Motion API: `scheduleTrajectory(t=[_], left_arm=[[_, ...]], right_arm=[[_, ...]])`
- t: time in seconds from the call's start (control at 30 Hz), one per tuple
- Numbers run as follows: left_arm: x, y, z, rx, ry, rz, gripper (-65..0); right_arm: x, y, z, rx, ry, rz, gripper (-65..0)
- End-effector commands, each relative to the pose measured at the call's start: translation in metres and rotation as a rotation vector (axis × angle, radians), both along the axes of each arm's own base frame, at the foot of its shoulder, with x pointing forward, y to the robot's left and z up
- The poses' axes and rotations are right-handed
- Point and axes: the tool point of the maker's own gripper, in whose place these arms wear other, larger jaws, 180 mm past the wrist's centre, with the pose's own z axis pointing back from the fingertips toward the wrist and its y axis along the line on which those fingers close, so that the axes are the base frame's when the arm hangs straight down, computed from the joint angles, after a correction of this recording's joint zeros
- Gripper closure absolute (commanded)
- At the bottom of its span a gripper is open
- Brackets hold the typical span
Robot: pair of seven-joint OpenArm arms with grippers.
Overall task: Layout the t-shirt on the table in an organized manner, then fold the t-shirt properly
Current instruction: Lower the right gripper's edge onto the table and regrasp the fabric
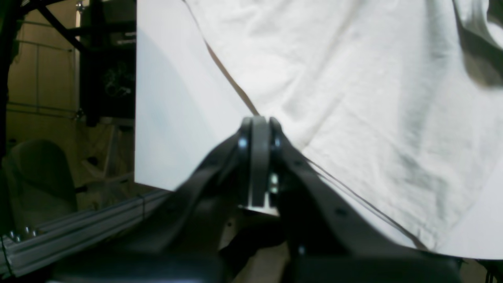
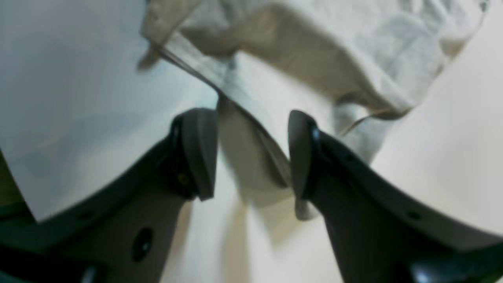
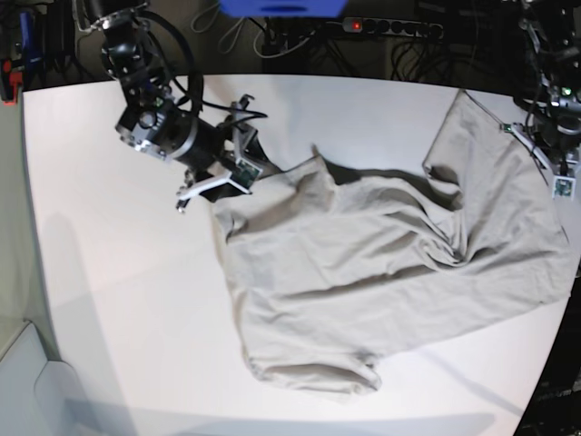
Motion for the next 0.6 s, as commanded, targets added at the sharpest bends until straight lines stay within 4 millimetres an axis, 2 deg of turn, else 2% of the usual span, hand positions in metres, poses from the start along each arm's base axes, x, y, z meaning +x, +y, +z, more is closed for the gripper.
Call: scheduleTrajectory(t=[0.0,0.23,0.43,0.57], left_arm=[[0.005,0.005,0.012,0.028,-0.032,-0.006,-0.1],[0.005,0.005,0.012,0.028,-0.031,-0.006,-0.1],[0.005,0.005,0.012,0.029,-0.03,-0.006,-0.1],[0.005,0.004,0.012,0.028,-0.031,-0.008,-0.1]], right_arm=[[0.004,0.001,0.003,0.018,-0.01,0.004,-29.8],[0.01,0.003,-0.004,0.048,-0.003,0.006,-29.8],[0.02,0.003,0.003,0.048,-0.029,0.007,-29.8],[0.026,0.0,0.0,0.041,-0.024,0.0,-29.7]])
